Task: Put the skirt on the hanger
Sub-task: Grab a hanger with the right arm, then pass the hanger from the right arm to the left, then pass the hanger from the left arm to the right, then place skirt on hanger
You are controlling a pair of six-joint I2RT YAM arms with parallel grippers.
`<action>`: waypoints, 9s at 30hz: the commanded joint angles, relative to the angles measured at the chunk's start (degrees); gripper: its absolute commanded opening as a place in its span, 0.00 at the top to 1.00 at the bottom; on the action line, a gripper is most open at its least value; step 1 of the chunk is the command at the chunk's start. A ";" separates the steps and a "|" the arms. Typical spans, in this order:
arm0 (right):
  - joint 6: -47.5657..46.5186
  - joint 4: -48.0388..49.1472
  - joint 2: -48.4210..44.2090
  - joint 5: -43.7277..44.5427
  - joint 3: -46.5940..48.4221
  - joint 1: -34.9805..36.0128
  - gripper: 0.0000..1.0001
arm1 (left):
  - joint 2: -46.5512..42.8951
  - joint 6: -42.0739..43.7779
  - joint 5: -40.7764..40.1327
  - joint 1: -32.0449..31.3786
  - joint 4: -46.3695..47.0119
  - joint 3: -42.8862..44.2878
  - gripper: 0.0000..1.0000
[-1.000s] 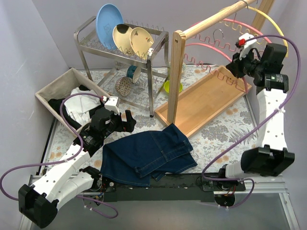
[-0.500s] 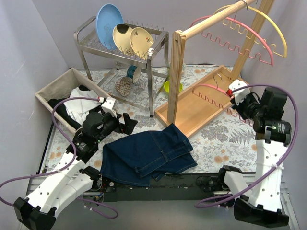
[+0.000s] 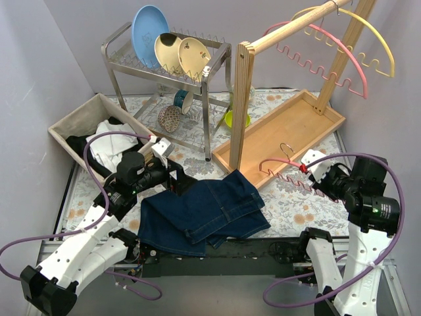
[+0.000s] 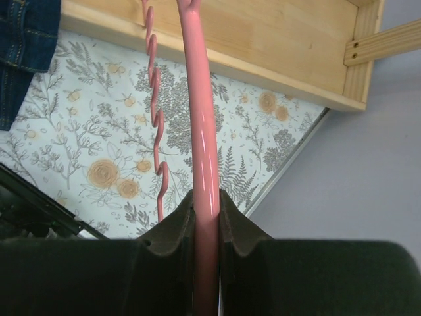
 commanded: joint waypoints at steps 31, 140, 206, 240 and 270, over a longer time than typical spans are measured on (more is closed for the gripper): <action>11.42 -4.89 -11.65 -19.15 6.01 9.18 0.99 | -4.94 7.31 18.52 0.36 0.06 2.85 0.02; 0.53 -0.57 39.15 -54.58 -3.94 32.22 0.51 | 4.02 -3.84 12.37 -21.09 0.23 0.48 1.00; 53.43 49.16 53.21 -41.41 -14.65 51.20 0.99 | -8.03 -48.04 -8.54 -29.52 -16.63 -2.69 0.18; 63.63 66.74 42.32 -43.95 -29.07 50.40 0.99 | 9.81 -79.34 -42.56 -52.73 -28.95 -5.93 0.41; 63.11 67.71 43.11 -43.95 -29.51 50.93 0.99 | 7.98 -80.57 -51.09 -53.78 -19.37 -12.44 0.81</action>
